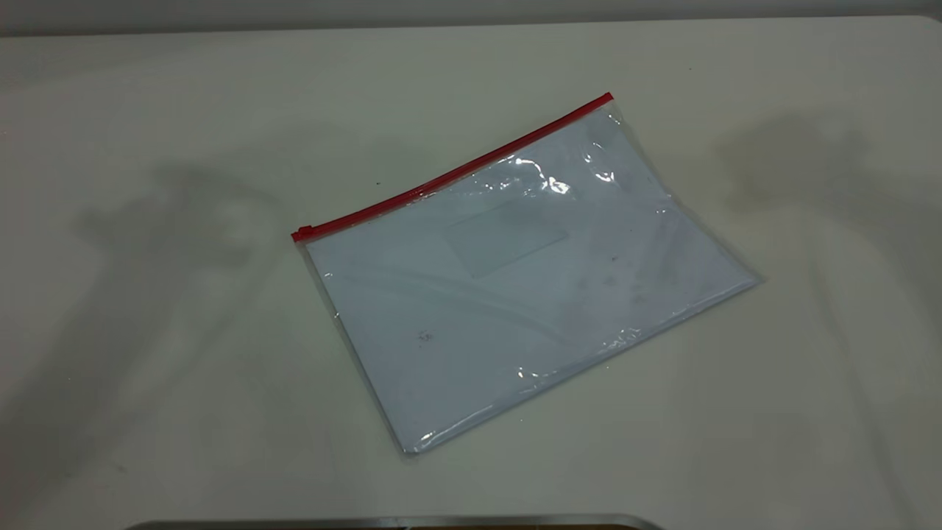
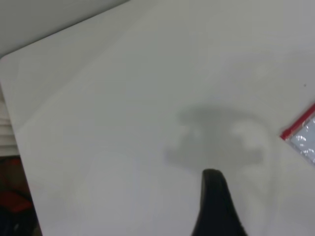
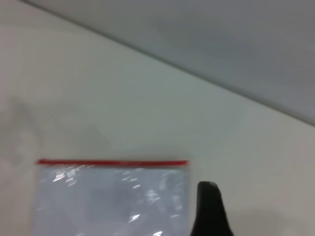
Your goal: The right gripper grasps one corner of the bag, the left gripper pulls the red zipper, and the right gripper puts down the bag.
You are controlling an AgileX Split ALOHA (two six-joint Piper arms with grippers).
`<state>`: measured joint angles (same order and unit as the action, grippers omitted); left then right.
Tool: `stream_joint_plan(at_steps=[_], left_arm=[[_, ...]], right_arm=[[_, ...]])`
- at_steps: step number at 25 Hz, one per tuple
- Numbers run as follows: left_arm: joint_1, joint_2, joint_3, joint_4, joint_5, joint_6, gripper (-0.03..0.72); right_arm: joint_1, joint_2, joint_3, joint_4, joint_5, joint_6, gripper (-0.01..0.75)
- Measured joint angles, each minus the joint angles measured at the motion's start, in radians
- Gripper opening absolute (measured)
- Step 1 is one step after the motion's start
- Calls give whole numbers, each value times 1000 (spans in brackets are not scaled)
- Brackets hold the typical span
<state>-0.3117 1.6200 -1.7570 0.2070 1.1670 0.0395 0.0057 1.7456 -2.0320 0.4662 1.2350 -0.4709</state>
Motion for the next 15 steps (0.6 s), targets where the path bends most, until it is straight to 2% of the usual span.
stream_joint_plan(at_steps=[5,8,15], left_arm=[[0,-161,134,-7,0,-33,560],[0,-266,208,-60,0,-57,560],[0,-499,378,-191,0,-79,559]], right_arm=[[93,-301,223,38,0,-4,570],[143,-452,320,53,0,-4,570],[154,-761,536,75,0,-7,570]])
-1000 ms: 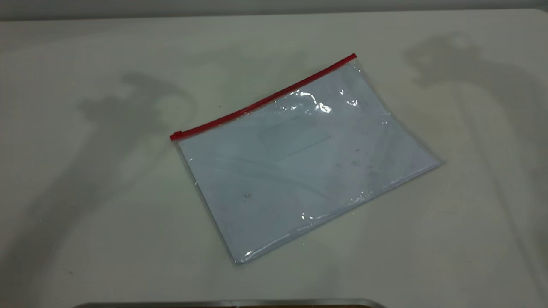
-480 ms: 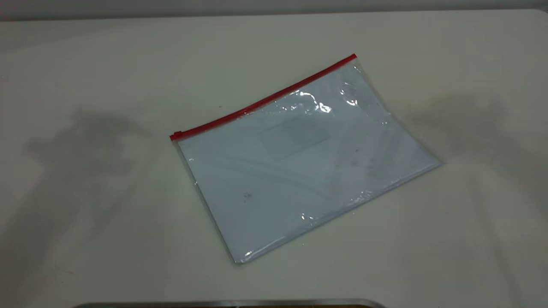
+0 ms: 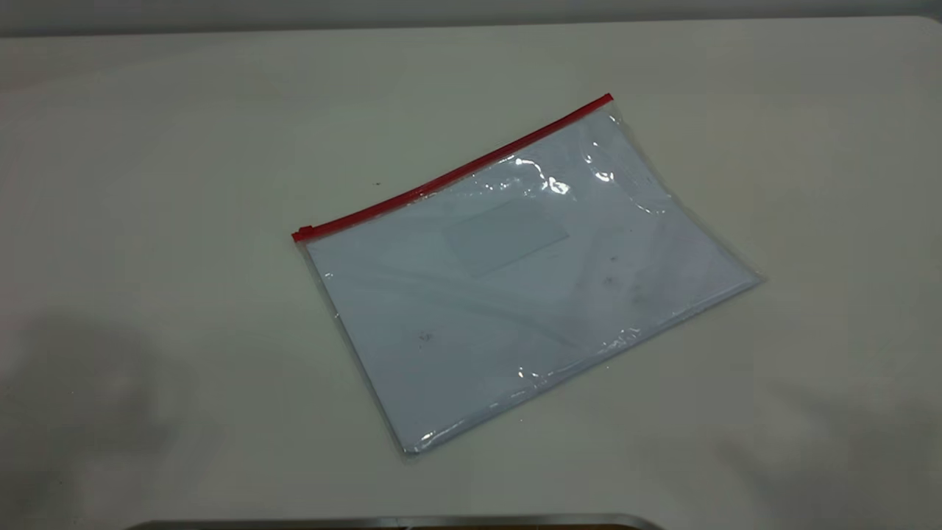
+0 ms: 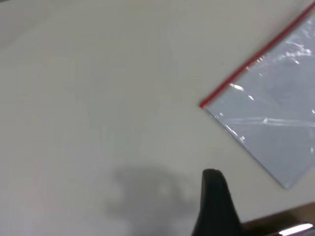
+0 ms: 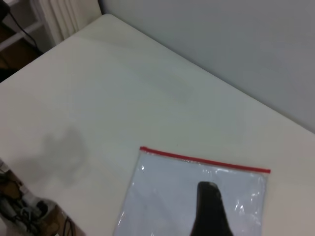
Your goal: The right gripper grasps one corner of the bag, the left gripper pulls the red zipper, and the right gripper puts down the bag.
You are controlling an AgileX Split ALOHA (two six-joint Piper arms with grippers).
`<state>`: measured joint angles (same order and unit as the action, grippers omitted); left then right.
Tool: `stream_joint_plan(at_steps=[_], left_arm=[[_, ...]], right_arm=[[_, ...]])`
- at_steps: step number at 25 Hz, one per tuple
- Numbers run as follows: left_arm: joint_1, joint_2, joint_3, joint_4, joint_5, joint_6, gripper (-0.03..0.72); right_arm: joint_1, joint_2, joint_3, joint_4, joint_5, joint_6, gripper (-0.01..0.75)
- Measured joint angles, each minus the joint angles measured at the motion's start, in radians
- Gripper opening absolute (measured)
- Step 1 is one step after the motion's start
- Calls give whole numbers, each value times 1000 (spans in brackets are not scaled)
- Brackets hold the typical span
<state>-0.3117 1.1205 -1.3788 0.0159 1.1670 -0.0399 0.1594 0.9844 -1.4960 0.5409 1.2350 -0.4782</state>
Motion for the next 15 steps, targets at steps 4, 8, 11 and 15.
stream_joint_plan(at_steps=[4,8,11,15], left_arm=[[0,-141,148,0,0,10,559],[0,-284,301,0,1,14,559],[0,-402,402,0,1,15,559],[0,-533,531,0,1,15,559]], right_arm=[[0,-158,175,2,0,-4,570],[0,-293,353,2,0,-4,570],[0,-394,488,1,0,-4,570],[0,-520,682,-5,0,-4,570]])
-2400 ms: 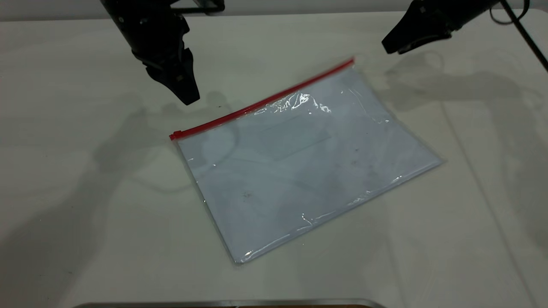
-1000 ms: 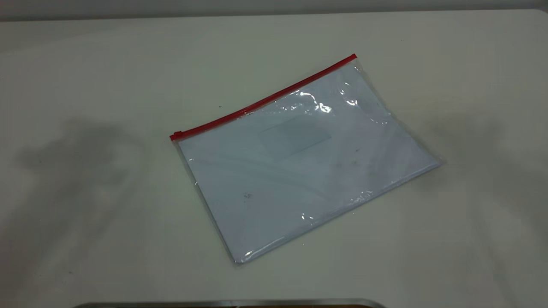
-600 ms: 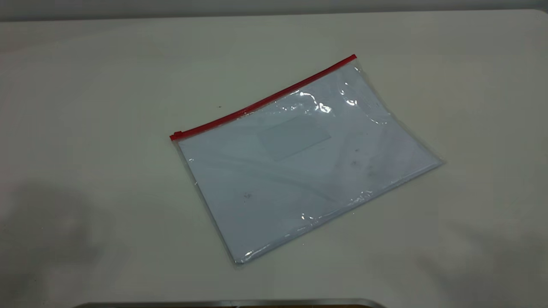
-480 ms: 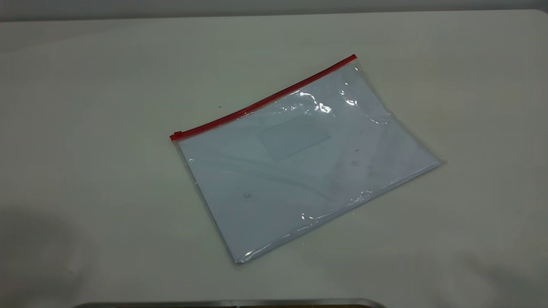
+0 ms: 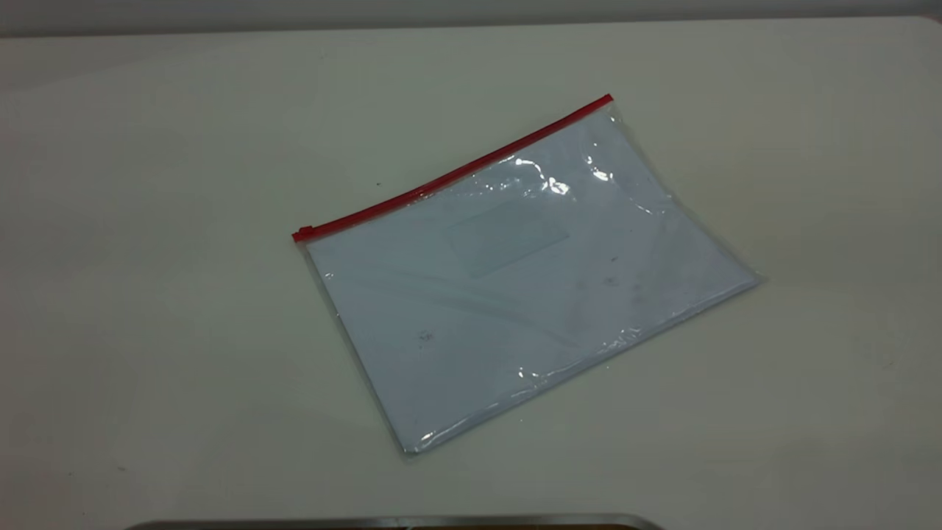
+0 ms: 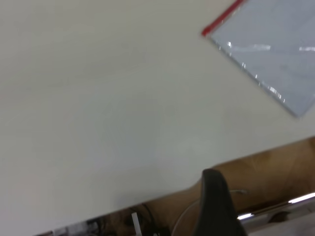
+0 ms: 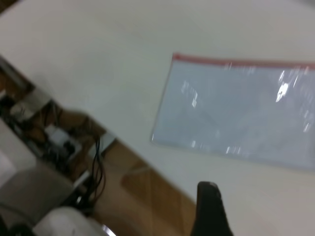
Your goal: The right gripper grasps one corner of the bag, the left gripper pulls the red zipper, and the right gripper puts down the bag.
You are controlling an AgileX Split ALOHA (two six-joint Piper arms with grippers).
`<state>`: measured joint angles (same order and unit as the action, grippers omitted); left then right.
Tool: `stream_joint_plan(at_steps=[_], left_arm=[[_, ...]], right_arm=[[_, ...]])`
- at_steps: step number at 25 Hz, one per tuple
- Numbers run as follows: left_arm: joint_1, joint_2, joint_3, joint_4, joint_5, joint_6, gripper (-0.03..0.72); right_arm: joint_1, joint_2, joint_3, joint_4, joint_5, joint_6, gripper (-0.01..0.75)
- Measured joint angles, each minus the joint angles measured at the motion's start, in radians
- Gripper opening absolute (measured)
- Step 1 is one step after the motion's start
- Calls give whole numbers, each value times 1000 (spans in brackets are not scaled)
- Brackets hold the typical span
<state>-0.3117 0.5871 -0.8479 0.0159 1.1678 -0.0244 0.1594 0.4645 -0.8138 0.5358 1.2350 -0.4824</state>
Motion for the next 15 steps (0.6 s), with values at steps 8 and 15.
stream_joint_plan(at_steps=[8,15], left_arm=[[0,-186,219,0,0,5,559],[0,-205,321,0,-1,42,559]], right_arm=[[0,-189,244,-195,-9,0,570],[0,-273,322,-311,-64,60,569]])
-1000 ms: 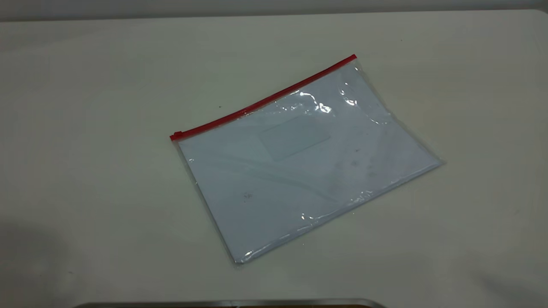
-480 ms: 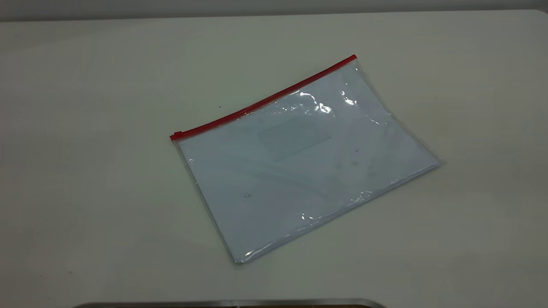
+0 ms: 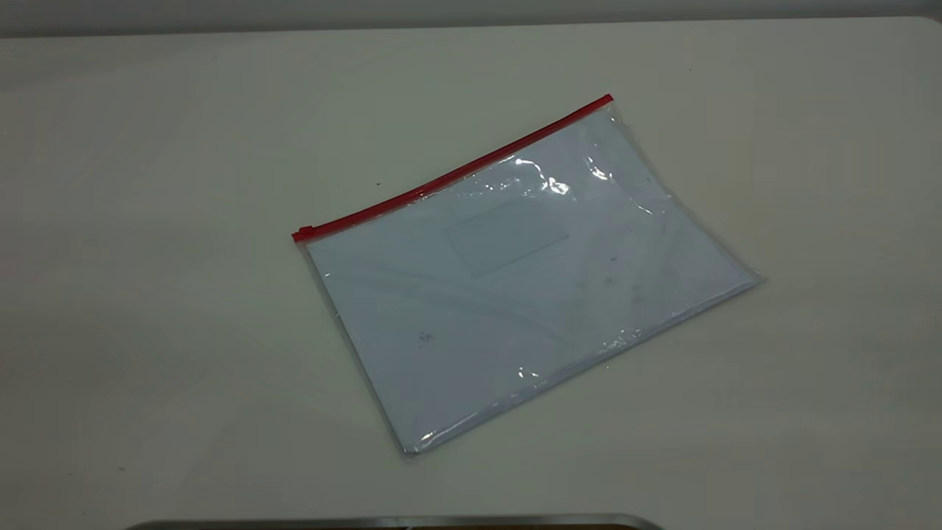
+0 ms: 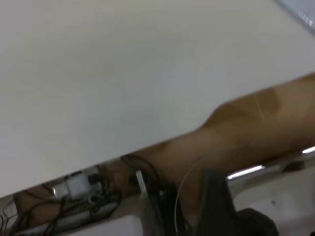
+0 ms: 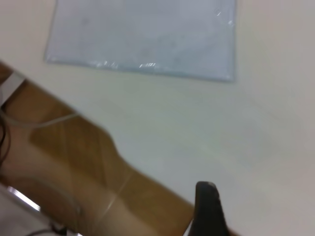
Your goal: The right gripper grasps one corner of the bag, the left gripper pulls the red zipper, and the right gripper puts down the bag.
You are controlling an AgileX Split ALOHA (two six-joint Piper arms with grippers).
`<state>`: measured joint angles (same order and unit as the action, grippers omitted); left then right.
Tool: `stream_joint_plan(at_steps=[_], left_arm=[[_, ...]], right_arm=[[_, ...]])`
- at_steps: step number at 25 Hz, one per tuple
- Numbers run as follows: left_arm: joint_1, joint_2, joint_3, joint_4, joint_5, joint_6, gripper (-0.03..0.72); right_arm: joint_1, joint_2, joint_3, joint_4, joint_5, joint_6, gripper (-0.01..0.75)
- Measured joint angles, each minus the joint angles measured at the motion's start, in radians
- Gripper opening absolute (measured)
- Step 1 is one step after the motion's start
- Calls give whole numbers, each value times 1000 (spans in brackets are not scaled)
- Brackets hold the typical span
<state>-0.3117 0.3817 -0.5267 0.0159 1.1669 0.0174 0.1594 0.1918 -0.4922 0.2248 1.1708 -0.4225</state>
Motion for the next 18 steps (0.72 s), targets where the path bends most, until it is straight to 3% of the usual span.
stream_joint_plan(at_steps=[18], left_arm=[[0,0,42,-7,-51,4,559]], right_arm=[[0,-27,9,-33,-33,134,569]])
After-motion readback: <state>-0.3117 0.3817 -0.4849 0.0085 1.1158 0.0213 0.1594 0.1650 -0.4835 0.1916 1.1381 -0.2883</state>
